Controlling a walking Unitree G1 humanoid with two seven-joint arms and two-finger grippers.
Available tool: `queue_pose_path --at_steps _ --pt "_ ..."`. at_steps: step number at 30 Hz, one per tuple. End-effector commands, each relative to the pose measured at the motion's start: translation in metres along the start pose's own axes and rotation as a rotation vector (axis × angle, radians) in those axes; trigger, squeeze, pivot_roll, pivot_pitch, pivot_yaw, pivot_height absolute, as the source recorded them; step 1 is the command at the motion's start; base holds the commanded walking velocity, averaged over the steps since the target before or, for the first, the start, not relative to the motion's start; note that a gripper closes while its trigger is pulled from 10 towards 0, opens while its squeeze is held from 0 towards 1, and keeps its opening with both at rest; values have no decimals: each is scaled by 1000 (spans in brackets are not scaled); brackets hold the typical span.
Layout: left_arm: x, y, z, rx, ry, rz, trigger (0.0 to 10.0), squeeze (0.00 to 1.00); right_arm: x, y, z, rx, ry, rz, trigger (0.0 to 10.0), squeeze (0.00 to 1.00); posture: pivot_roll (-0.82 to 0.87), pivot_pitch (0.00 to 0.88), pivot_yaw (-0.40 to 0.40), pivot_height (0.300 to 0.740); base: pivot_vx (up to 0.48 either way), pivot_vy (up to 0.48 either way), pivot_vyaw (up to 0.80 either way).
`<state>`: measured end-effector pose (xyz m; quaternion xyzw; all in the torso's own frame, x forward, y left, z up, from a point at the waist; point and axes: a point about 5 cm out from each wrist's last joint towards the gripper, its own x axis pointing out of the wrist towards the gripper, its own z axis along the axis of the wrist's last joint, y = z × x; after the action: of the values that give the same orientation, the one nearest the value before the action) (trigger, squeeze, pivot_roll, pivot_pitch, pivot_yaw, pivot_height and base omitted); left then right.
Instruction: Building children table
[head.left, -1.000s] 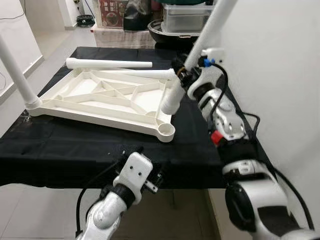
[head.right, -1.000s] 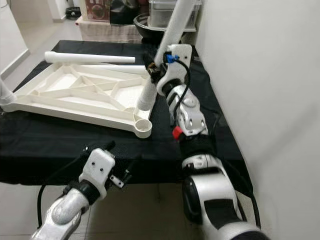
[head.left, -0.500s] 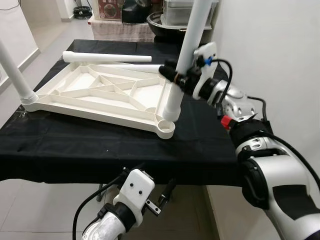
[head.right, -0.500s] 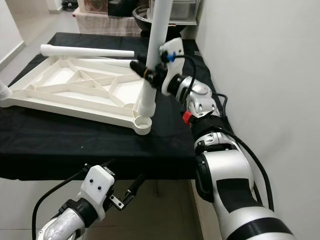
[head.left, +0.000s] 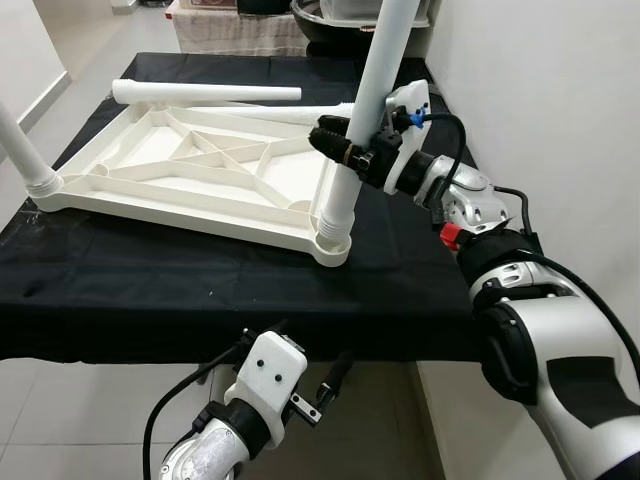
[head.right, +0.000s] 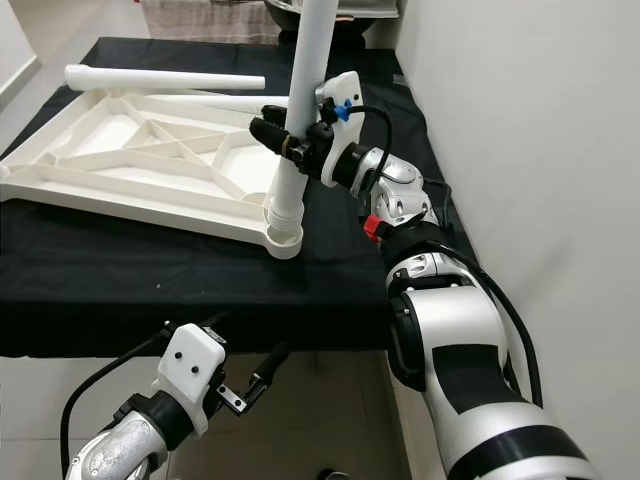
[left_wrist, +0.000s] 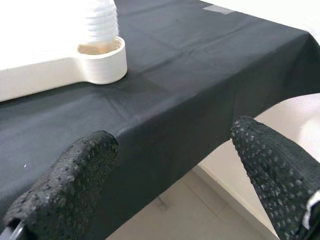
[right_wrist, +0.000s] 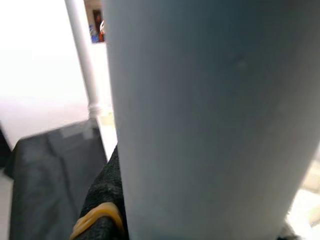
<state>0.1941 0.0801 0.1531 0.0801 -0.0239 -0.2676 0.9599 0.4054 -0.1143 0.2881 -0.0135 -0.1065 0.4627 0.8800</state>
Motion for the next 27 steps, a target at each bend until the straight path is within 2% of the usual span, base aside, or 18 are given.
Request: queue_pose_path --at_steps 1,5,18,27 --pt "-2 -1 1 3 8 -9 10000 0 2 5 -5 -19 26 51 10000 0 108 231 -52 740 0 0 0" --pt "-2 -1 1 1 14 -7 10000 0 1 7 -12 -50 56 56 10000 0 109 233 -53 740 0 0 0" --pt "-1 -1 2 3 14 -7 10000 0 6 14 -17 -68 92 110 10000 0 107 237 -58 740 0 0 0" --pt "1 -1 2 0 10 -6 10000 0 17 25 -33 -40 163 104 10000 0 96 237 -58 740 0 0 0"
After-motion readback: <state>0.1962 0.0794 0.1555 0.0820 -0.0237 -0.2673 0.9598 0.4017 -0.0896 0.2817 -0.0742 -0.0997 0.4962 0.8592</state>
